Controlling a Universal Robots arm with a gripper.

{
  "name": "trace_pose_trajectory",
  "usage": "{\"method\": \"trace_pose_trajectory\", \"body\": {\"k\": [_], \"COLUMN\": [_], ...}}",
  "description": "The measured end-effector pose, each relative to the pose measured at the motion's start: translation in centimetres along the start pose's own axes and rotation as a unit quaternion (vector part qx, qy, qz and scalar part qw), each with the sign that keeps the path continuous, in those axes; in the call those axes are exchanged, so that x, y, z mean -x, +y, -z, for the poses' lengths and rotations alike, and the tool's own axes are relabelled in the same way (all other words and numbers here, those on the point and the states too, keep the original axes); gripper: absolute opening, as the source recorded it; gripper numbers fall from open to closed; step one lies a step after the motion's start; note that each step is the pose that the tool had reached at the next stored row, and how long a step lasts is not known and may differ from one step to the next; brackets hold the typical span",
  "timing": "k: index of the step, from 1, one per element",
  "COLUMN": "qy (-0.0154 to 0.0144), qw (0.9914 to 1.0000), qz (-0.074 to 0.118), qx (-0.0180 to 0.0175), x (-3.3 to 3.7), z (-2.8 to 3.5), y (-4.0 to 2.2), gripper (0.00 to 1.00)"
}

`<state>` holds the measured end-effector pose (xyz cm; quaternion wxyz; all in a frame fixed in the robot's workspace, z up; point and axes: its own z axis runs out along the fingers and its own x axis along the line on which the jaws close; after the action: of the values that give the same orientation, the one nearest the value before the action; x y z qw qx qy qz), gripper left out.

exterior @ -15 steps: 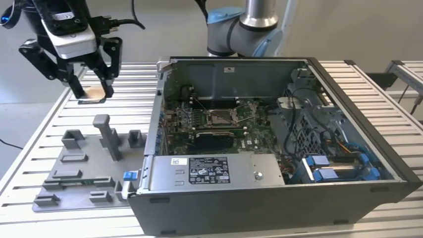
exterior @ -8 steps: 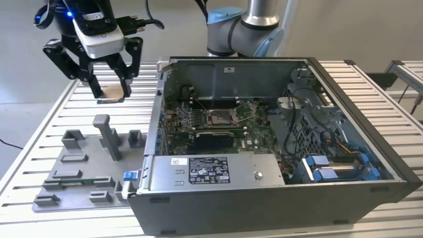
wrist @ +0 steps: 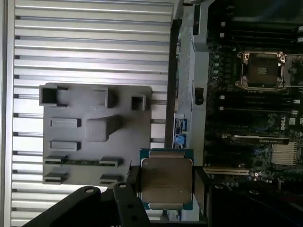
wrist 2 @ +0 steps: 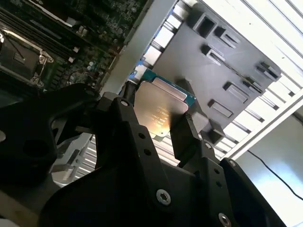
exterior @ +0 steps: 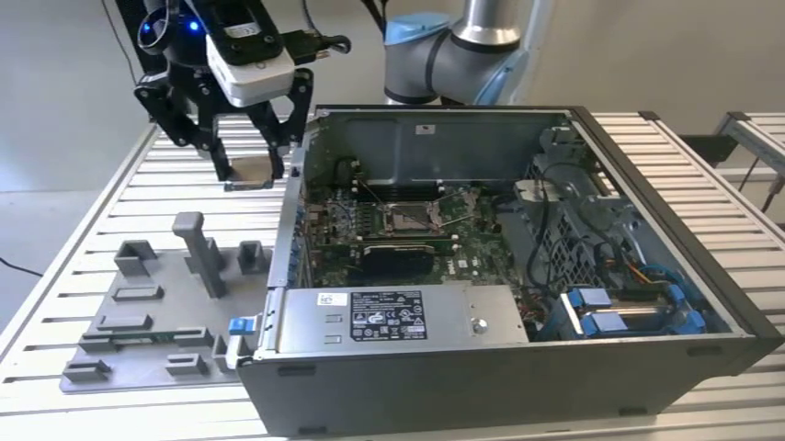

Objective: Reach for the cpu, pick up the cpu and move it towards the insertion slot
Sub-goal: 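Pick up the cpu and move it towards the insertion slot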

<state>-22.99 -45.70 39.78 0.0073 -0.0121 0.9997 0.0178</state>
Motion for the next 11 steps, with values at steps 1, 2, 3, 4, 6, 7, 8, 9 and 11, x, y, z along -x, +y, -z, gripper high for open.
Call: {"method": "trace_pose_trajectory", "body": {"k": [1, 2, 3, 4, 6, 7, 8, 9, 11], "qy": [0.0, 0.0, 0.0, 0.0, 0.0, 0.0001, 0.0001, 0.0001, 0.0002], "qw": [1.0, 1.0, 1.0, 1.0, 1.0, 1.0, 1.0, 1.0, 1.0], "qz": [0.0, 0.0, 0.0, 0.0, 0.0, 0.0, 0.0, 0.0, 0.0], "qx": [0.0, 0.0, 0.0, 0.0, 0.0, -0.0001, 0.0, 0.0, 0.0], "x": [0.43, 0.83, 1.67, 2.09, 2.98, 3.44, 3.88, 4.34, 5.26], "z": [0.0, -0.01, -0.02, -0.03, -0.04, -0.04, -0.05, -0.06, -0.07], "y": [-0.01, -0.02, -0.04, -0.05, -0.07, -0.08, -0.1, -0.11, -0.13], "gripper": [0.0, 0.0, 0.0, 0.0, 0.0, 0.0, 0.0, 0.0, 0.0]}}
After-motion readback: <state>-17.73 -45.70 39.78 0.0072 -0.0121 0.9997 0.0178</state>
